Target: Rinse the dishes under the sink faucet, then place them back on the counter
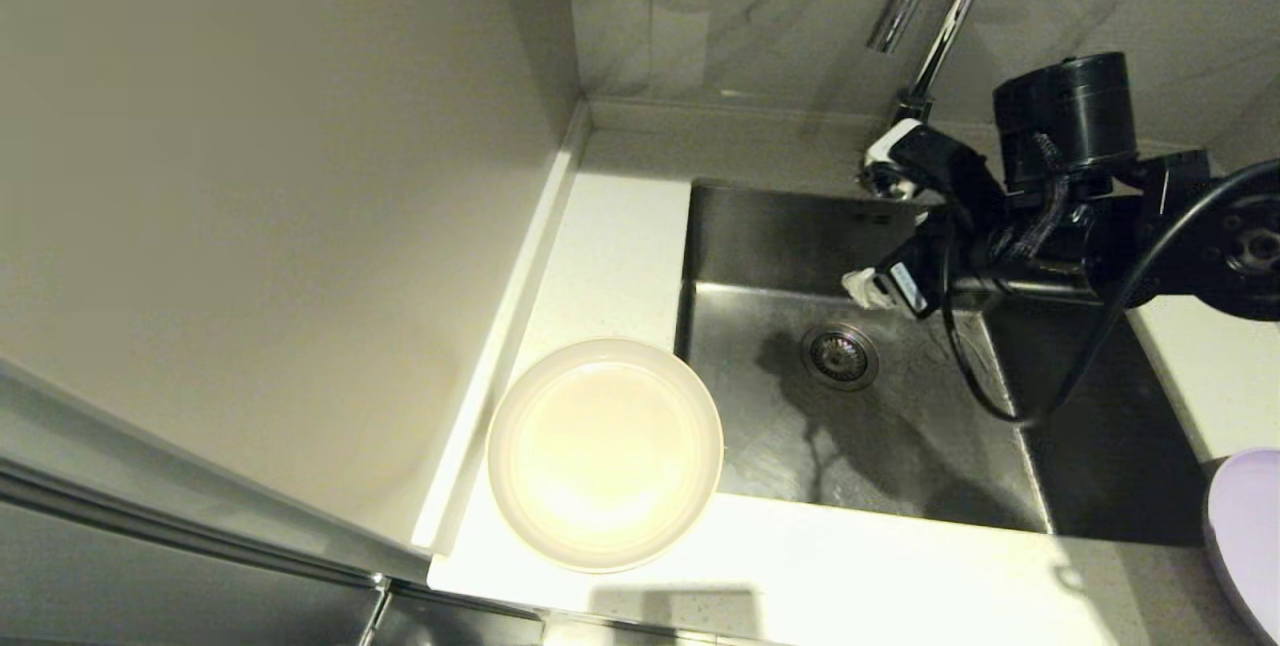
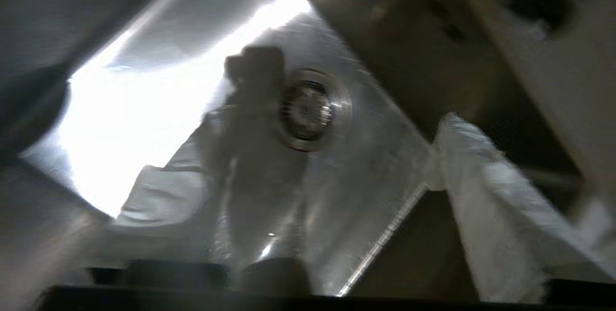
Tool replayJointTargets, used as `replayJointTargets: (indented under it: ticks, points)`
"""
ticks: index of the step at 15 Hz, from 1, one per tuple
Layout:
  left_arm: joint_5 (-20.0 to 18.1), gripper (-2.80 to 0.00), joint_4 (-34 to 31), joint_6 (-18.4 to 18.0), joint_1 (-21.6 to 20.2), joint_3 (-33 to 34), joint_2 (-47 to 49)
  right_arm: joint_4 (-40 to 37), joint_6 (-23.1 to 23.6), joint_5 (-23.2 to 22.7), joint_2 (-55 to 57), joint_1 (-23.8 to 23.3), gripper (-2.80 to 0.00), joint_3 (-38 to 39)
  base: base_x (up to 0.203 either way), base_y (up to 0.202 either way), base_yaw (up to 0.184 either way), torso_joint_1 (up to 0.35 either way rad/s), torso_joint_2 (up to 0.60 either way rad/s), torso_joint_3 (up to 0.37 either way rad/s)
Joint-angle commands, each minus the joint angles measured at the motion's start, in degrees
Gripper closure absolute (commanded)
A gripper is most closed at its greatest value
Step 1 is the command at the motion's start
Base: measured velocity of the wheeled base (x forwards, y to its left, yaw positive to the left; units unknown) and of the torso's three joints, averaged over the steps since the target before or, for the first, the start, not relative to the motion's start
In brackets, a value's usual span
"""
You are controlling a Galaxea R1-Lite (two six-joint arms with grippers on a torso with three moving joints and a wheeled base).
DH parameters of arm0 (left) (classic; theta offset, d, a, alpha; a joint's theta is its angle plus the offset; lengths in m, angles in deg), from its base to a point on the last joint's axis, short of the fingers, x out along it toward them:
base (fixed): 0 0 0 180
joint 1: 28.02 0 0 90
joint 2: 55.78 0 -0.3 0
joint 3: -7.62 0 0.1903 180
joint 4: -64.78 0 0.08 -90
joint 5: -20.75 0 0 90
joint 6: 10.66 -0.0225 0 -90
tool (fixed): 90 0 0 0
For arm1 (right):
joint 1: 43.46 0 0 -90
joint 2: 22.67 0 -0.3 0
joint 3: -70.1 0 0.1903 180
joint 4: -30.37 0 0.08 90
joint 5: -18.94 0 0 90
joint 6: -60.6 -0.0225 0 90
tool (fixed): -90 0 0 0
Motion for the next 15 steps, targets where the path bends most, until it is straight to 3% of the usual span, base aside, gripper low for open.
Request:
replayJointTargets:
  ticks: [1,3,7,11,15]
  points:
    - [0.0,0.00,0.0,0.0,0.0,0.0,-0.1,-0.2,0.4,-0.8,0.5,-5.3,0.00,-2.0,0.000,0.000,0.000,0.000,0.00,0.000]
    - [0.0,0.00,0.0,0.0,0.0,0.0,-0.1,-0.1,0.5,-3.2,0.2,-9.1,0.00,-3.6,0.000,0.000,0.000,0.000,0.00,0.000]
    - [0.0,0.00,0.0,0.0,0.0,0.0,-0.1,0.0,-0.5,-3.5,-3.0,-10.6,0.00,-4.6,0.000,0.000,0.000,0.000,0.00,0.000]
    - [0.0,0.00,0.0,0.0,0.0,0.0,-0.1,-0.1,-10.9,-3.6,-6.0,-10.5,0.00,-4.2,0.000,0.000,0.000,0.000,0.00,0.000]
    - [0.0,0.00,0.0,0.0,0.0,0.0,-0.1,0.4,-15.1,-11.5,-12.6,-10.4,0.00,-3.3,0.000,0.000,0.000,0.000,0.00,0.000]
